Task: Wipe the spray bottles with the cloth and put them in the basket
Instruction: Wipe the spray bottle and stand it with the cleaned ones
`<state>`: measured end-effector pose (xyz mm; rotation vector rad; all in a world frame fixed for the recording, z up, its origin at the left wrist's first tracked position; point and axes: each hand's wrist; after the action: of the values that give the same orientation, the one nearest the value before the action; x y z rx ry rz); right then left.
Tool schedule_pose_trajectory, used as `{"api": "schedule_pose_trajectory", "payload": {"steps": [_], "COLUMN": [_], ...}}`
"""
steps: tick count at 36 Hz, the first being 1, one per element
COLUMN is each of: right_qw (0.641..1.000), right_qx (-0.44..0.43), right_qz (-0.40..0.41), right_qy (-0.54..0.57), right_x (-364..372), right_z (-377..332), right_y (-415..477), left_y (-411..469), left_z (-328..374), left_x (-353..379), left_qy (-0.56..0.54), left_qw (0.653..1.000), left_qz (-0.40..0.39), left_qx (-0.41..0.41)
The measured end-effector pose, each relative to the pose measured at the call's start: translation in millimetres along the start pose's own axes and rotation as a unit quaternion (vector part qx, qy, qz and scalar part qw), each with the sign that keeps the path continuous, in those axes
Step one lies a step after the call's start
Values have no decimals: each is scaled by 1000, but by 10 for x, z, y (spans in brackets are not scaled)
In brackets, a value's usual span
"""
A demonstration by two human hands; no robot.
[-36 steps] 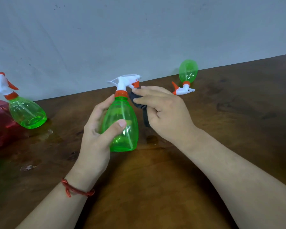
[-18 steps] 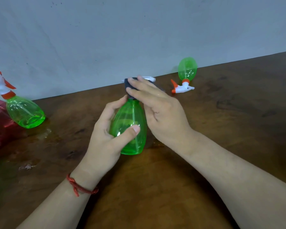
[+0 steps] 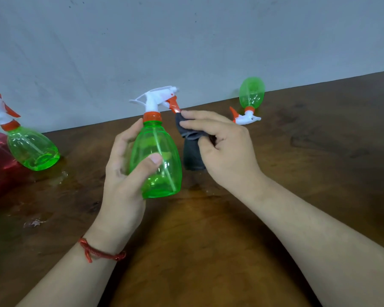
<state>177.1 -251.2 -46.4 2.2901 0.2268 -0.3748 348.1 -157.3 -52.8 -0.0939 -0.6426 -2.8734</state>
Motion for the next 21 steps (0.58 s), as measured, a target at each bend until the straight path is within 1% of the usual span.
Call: {"api": "schedule_pose_trajectory", "payload": {"steps": [2, 5, 7, 10, 13, 15, 18, 20, 21], "right_qw": [998, 983, 974, 964, 948, 943, 942, 947, 950], "right_qx": [42, 133, 160, 173, 183, 181, 176, 168, 167], "right_qz": [-29, -115, -131, -138, -157, -172, -179, -176, -172], "right_qy": [26, 61, 93, 149, 210, 222, 224, 208, 199], "right_x": [-32, -32, -21, -37, -32, 4, 20, 34, 40], "right_z": [13, 19, 5, -47, -63, -60, -61, -102, -111], "right_y": [5, -19, -30, -17, -32, -61, -69, -54, -52], "left_y": [30, 60, 52, 22, 35, 63, 97, 93, 93], "left_z": [-16, -35, -61, -55, -43, -49, -19, 32, 40], "left_x": [-43, -100, -111, -94, -118, -171, -242, -259, -251], "left_qy": [3, 43, 72, 65, 100, 155, 268, 311, 316], "left_qw": [1000, 999, 997, 997, 994, 986, 959, 945, 943], "left_qz": [12, 22, 19, 21, 16, 22, 56, 74, 75], "left_qx": [0, 16, 25, 28, 45, 53, 70, 74, 67]}}
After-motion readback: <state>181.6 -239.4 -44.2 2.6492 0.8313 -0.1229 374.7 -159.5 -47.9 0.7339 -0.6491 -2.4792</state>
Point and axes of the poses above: each hand's wrist, its own y-axis towards the middle knuckle, its own x-axis out of the palm, z = x × y, and after that the axes turned 5 degrees about -z, right-handed
